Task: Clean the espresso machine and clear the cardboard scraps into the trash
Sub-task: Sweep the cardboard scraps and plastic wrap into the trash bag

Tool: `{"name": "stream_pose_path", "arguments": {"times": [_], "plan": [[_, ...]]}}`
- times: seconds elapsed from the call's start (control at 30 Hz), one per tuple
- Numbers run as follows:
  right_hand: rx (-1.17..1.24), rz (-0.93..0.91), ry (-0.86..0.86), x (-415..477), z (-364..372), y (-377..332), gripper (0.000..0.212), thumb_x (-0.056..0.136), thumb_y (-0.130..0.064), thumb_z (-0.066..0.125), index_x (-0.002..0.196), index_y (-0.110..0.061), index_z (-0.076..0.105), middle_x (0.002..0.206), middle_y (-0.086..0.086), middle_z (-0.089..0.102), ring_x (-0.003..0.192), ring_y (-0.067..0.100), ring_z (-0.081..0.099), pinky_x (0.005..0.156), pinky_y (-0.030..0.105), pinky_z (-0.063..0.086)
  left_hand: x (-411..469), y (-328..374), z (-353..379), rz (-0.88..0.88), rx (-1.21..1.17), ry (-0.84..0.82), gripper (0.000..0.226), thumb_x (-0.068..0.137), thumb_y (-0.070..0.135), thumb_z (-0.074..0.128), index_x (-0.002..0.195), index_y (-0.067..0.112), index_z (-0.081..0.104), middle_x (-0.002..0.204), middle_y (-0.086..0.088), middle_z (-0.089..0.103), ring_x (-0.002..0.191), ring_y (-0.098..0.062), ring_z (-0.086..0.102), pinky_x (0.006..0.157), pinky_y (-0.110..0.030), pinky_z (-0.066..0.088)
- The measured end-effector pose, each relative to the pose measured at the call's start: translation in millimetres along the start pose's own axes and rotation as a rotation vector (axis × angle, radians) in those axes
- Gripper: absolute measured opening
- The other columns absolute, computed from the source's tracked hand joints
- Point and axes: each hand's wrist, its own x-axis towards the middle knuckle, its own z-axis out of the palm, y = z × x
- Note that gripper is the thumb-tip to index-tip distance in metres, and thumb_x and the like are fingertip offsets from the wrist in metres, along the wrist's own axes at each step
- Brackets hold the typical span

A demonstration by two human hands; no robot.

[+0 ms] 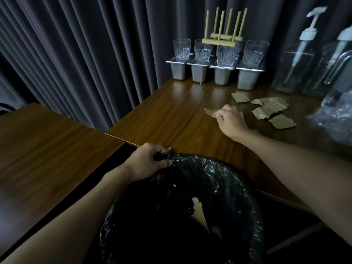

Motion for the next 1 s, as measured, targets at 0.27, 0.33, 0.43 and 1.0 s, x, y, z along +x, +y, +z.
{"name": "stream_pose_path", "arguments": {"times": [0.27,0.33,0.43,1.0], "plan": [[0.181,0.230,-0.148,-49.5,-39.1,-20.0,0.017,0.088,-0.015,0.067,0.098,-0.023,0.055,0.117,0.005,0.059,0.102,0.024,0.057,0.084,0.036,0.048,-3.6,3.1,3.2,0.056,0.012,-0.002,0.018,0.088,0.027,0.073,0.099,0.013,0.071,0.100,0.012,0.065,0.091,0.009,0.059,0.079,-0.006,0.042],[0.350,0.296,-0.195,-59.2,-56.0,-31.9,0.037,0.085,-0.007,0.066,0.115,-0.019,0.049,0.104,0.007,0.062,0.093,0.026,0.062,0.077,0.043,0.055,-4.2,5.5,6.9,0.079,0.008,-0.002,0.019,0.087,0.028,0.074,0.101,0.015,0.071,0.107,0.012,0.066,0.104,0.000,0.061,0.091,-0.019,0.047],[0.574,0.319,-0.229,-77.6,-83.4,-52.2,0.052,0.085,-0.004,0.067,0.130,-0.014,0.043,0.094,0.006,0.065,0.092,0.025,0.065,0.086,0.044,0.054,-4.2,10.2,11.1,0.093,0.018,0.004,0.017,0.087,0.030,0.074,0.098,0.017,0.071,0.105,0.014,0.066,0.103,-0.005,0.061,0.090,-0.028,0.049],[-0.122,0.502,0.002,-103.2,-72.1,68.7,0.060,0.098,-0.043,0.043,0.149,-0.017,0.025,0.156,0.006,0.029,0.145,0.024,0.024,0.116,0.054,0.022,0.0,28.6,33.1,0.132,0.000,-0.002,0.013,0.087,0.032,0.074,0.087,0.020,0.069,0.115,0.005,0.070,0.104,-0.010,0.065,0.087,-0.035,0.055]]}}
